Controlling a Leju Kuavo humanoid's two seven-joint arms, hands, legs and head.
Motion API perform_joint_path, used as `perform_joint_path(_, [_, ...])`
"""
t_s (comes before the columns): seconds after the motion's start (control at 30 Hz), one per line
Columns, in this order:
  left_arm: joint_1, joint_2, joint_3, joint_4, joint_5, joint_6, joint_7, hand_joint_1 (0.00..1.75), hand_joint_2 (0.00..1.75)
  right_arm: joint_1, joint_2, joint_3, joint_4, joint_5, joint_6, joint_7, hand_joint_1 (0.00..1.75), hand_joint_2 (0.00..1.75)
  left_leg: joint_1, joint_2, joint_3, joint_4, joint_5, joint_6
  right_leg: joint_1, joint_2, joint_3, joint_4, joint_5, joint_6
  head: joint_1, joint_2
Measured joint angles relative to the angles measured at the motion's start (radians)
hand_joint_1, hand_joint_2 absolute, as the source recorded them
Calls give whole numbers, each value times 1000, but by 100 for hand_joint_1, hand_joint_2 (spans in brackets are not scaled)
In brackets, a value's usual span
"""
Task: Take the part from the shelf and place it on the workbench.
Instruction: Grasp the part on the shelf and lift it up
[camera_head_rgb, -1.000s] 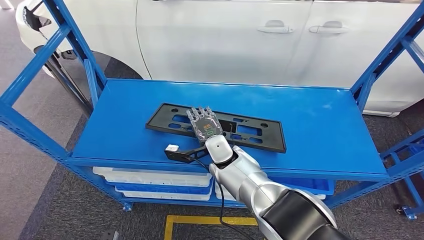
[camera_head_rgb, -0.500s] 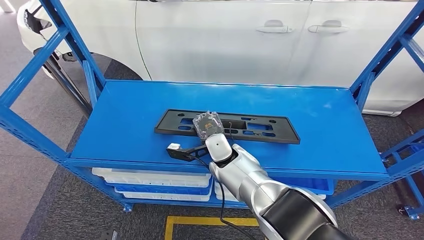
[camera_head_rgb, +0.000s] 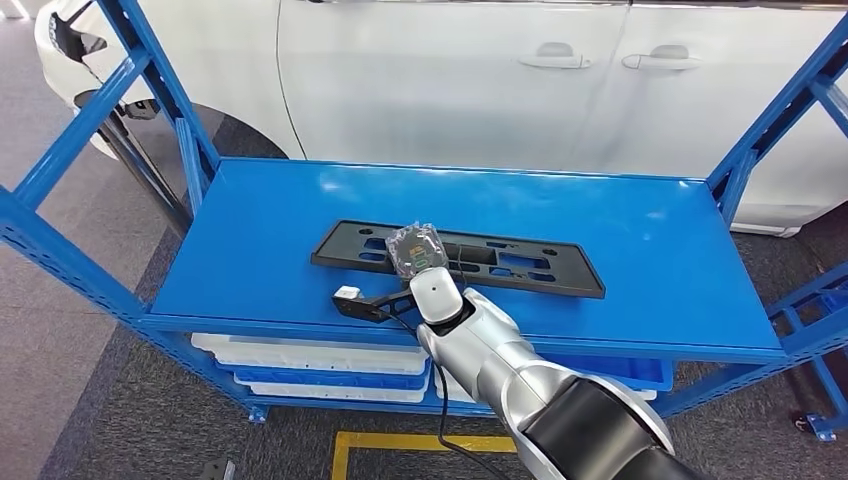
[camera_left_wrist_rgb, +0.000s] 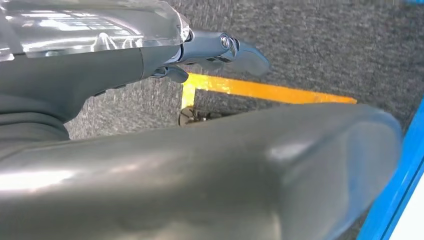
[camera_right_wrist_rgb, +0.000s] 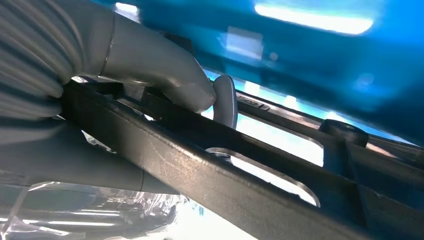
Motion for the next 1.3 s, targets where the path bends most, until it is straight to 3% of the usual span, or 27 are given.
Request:
perform_joint_path(0.07, [-2,0,0,0,0,0,0,0,0,-1,0,0,0,0,0,0,174,175,1,1,0,-5,4,12,-2,-1,-33,74,-48,6,0,0])
perform_joint_path(0.13, [-3,0,0,0,-1,-1,-2,0,0,0,-2,0,0,-1,1,1,173,175,-1,2,-1,-4,4,17,-2,-1,-98,213,-111,9,0,0])
perform_joint_path(0.17, [-3,0,0,0,-2,-2,-7,0,0,2,-3,0,1,-2,1,2,173,175,-2,2,-2,-4,4,18,-2,-1,-123,267,-127,9,0,0])
perform_joint_path(0.2, [-3,0,0,0,-5,-4,-16,0,0,3,-4,0,1,-3,1,2,172,175,-3,1,-1,-4,4,18,-2,-1,-134,287,-125,9,0,0])
perform_joint_path(0.23, [-3,0,-1,0,-8,-6,-32,0,0,3,-5,0,1,-4,1,3,171,175,-3,0,-1,-3,3,17,-2,-1,-125,265,-103,7,0,0])
perform_joint_path(0.3, [-4,0,-3,0,-12,-10,-72,0,0,0,-7,0,1,-6,-1,2,171,175,-4,-1,0,-1,1,14,-1,-1,-62,130,-34,-3,0,0])
perform_joint_path(0.37, [-5,-1,-5,0,-14,-14,-98,0,0,-4,-8,0,0,-8,-3,1,171,175,-7,-2,-3,4,-3,6,3,-1,-12,19,4,-11,0,0])
perform_joint_path(0.47, [-6,-1,-6,0,-15,-16,-110,0,0,-6,-11,0,0,-10,-9,0,171,175,-8,-1,-4,2,-4,-9,5,1,-4,-5,7,-21,0,0])
perform_joint_path(0.53, [-7,-1,-8,0,-18,-14,-111,0,0,-8,-12,0,-1,-12,-16,0,171,175,-8,0,-11,23,-22,-20,1,0,1,-14,10,-30,0,0])
perform_joint_path(0.57, [-8,-1,-9,0,-19,-14,-111,0,0,-9,-12,-1,-2,-13,-21,-1,171,175,-7,1,-26,61,-45,-24,-2,-1,5,-17,11,-34,0,0])
perform_joint_path(0.63, [-9,-2,-13,0,-20,-13,-113,0,0,-11,-12,-2,-3,-19,-37,-4,171,175,-5,1,-84,187,-106,-31,-2,-2,7,-18,10,-38,0,0])
perform_joint_path(0.7, [-9,-1,-16,0,-14,-13,-119,0,0,-11,-14,-8,-7,-35,-76,-16,171,175,-3,1,-130,277,-126,-35,0,-1,7,-16,9,-39,0,0])
perform_joint_path(0.73, [-9,-1,-16,0,-7,-12,-124,0,0,-11,-17,-14,-15,-52,-113,-31,171,175,-3,2,-129,270,-109,-36,0,0,7,-15,8,-39,0,0])
perform_joint_path(0.77, [-10,0,-15,0,2,-13,-129,0,0,-11,-20,-24,-28,-77,-164,-57,171,175,-3,2,-108,222,-75,-34,0,1,8,-13,7,-38,0,0])
perform_joint_path(0.83, [-12,3,-12,0,22,-16,-138,0,0,-12,-31,-56,-77,-153,-289,-141,171,175,-4,2,-45,84,-14,-27,1,4,8,-8,4,-33,0,0])
perform_joint_path(0.9, [-13,4,-8,0,33,-20,-144,0,0,-13,-45,-91,-139,-218,-368,-221,171,175,-8,1,-10,12,2,-17,4,7,5,-5,3,-24,0,0])
perform_joint_path(1.03, [-11,4,-3,0,38,-22,-148,0,0,-2,-69,-130,-224,-273,-394,-286,171,175,-5,-2,-5,0,4,7,4,6,-2,10,-12,-3,0,0])
perform_joint_path(1.1, [-13,4,-2,0,40,-22,-151,0,0,23,-79,-159,-287,-371,-422,-393,171,175,-2,0,-5,-5,8,16,2,4,-43,101,-66,5,0,0])
perform_joint_path(1.17, [-12,4,-1,0,44,-18,-153,0,0,74,-93,-205,-404,-550,-444,-566,171,175,-3,0,-6,-4,8,19,0,3,-108,238,-126,9,0,0])
perform_joint_path(1.2, [-11,4,-1,0,46,-15,-154,0,0,105,-104,-225,-484,-662,-441,-646,171,175,-3,-1,-6,-3,7,20,0,3,-129,280,-135,10,0,0])
perform_joint_path(1.23, [-9,4,0,0,48,-12,-155,0,0,134,-117,-240,-571,-777,-426,-707,171,175,-3,-3,-5,-2,6,20,-1,2,-132,284,-124,9,0,0])
perform_joint_path(1.3, [-5,4,1,0,55,-5,-159,0,0,185,-147,-251,-753,-991,-364,-770,171,175,-4,-8,-5,2,2,18,-1,1,-85,179,-59,4,0,0])
